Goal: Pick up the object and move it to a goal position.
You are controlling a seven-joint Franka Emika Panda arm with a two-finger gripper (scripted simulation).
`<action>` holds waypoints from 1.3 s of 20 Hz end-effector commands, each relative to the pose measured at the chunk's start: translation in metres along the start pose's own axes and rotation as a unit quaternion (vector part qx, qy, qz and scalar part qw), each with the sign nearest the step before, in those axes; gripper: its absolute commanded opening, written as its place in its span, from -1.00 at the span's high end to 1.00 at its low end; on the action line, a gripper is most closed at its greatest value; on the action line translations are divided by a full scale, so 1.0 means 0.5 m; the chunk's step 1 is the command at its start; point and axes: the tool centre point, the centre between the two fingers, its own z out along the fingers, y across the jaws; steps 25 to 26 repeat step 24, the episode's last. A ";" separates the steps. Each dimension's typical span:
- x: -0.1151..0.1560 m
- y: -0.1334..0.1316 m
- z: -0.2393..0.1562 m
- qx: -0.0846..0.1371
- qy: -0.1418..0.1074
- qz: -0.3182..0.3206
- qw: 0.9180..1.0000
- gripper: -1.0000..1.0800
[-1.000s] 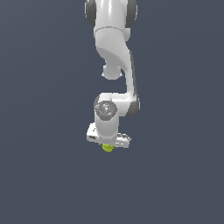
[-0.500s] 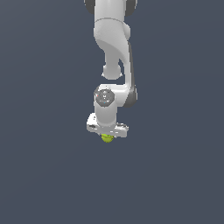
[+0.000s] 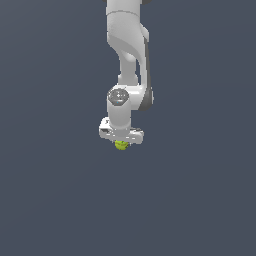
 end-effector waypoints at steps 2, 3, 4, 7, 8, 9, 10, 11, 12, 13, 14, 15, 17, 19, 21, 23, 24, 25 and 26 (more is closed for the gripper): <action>-0.045 0.014 -0.006 0.000 0.001 0.000 1.000 1.00; -0.059 0.019 -0.007 0.000 0.001 0.000 1.000 1.00; -0.071 0.023 -0.008 0.000 0.001 0.000 1.000 1.00; -0.106 0.034 -0.011 0.000 0.001 0.000 1.000 1.00; -0.116 0.037 -0.012 0.000 0.001 0.000 1.000 1.00; -0.126 0.040 -0.013 0.000 0.001 0.000 1.000 1.00; -0.135 0.043 -0.014 0.000 0.001 0.000 1.000 1.00; -0.144 0.046 -0.015 0.000 0.001 0.000 1.000 1.00; -0.152 0.049 -0.016 0.000 0.001 0.000 1.000 1.00; -0.159 0.051 -0.017 0.000 0.001 0.000 1.000 1.00; -0.165 0.053 -0.018 0.000 0.001 0.000 1.000 1.00; -0.171 0.055 -0.018 0.000 0.001 0.000 1.000 1.00; -0.180 0.058 -0.019 0.000 0.001 0.000 1.000 1.00; -0.187 0.060 -0.020 0.000 0.001 0.000 1.000 1.00; -0.190 0.062 -0.020 0.000 0.001 0.000 1.000 1.00; -0.191 0.062 -0.020 0.000 0.001 0.000 1.000 1.00; -0.190 0.062 -0.020 0.000 0.001 0.000 1.000 1.00; -0.190 0.062 -0.020 0.000 0.001 0.000 1.000 1.00; -0.190 0.062 -0.020 0.000 0.001 0.000 1.000 1.00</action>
